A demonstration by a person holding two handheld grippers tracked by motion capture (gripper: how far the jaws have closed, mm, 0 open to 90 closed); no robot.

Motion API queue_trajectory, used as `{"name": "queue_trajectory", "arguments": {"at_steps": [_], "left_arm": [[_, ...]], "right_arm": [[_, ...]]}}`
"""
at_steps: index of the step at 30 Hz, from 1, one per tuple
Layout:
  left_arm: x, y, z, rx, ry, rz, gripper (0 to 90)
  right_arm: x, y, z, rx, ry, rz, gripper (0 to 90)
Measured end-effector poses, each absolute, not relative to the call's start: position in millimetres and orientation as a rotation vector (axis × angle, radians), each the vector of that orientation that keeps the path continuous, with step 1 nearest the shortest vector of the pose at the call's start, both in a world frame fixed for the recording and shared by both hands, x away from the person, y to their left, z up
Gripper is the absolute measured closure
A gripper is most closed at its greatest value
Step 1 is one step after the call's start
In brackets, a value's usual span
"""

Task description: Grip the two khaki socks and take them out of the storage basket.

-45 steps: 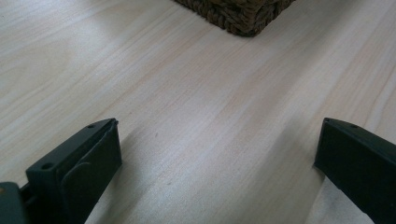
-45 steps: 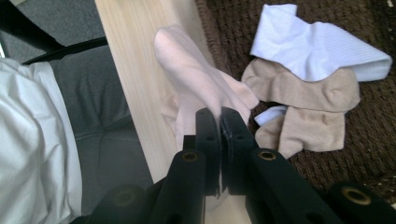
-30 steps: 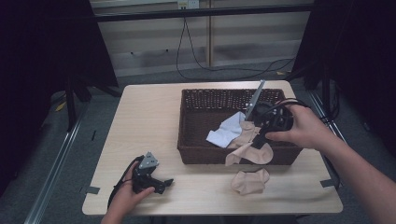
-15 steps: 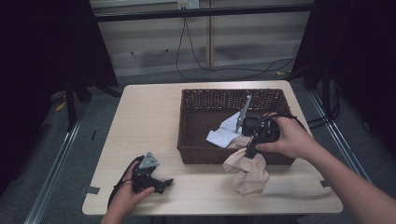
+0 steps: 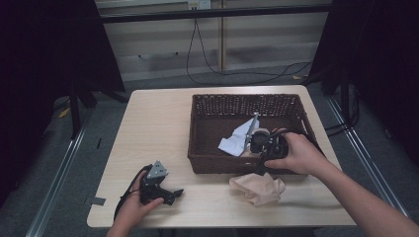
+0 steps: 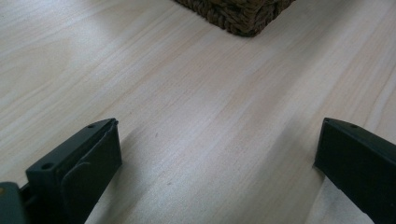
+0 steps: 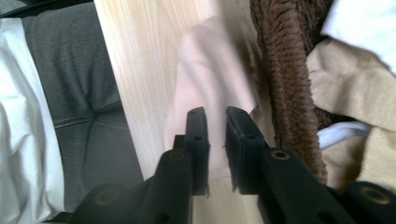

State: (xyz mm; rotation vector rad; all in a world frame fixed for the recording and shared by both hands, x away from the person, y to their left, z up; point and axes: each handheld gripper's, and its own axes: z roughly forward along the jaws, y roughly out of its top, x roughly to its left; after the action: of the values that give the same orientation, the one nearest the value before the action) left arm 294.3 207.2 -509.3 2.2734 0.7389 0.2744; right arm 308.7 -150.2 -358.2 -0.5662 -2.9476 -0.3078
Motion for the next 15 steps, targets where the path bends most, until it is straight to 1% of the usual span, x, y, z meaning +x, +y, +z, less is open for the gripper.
{"name": "queue_trajectory", "arguments": {"at_steps": [2,4,5,11,13,14,15], "left_arm": [[294,207,-510,2.264,0.748,0.273,0.0],[294,207,-509,2.274,0.738,0.275,0.0],[294,207,-509,2.274,0.738,0.274,0.0],[294,207,-509,2.274,0.738,0.274,0.0],[294,207,-509,2.274,0.738,0.274,0.0],[294,207,-509,2.274,0.738,0.274,0.0],[294,207,-509,2.274,0.738,0.275,0.0]], "right_arm": [[308,-151,-357,-0.570,-2.951,-0.322,73.6],[308,-153,-357,-0.563,-2.957,-0.327,72.1],[307,-155,-355,-0.587,-2.951,-0.338,63.0],[301,-164,-353,-0.636,-2.957,-0.395,38.4],[299,-167,-355,-0.637,-2.953,-0.398,34.9],[299,-167,-355,-0.637,-2.953,-0.398,34.9],[297,-171,-357,-0.648,-2.949,-0.395,31.4]]}}
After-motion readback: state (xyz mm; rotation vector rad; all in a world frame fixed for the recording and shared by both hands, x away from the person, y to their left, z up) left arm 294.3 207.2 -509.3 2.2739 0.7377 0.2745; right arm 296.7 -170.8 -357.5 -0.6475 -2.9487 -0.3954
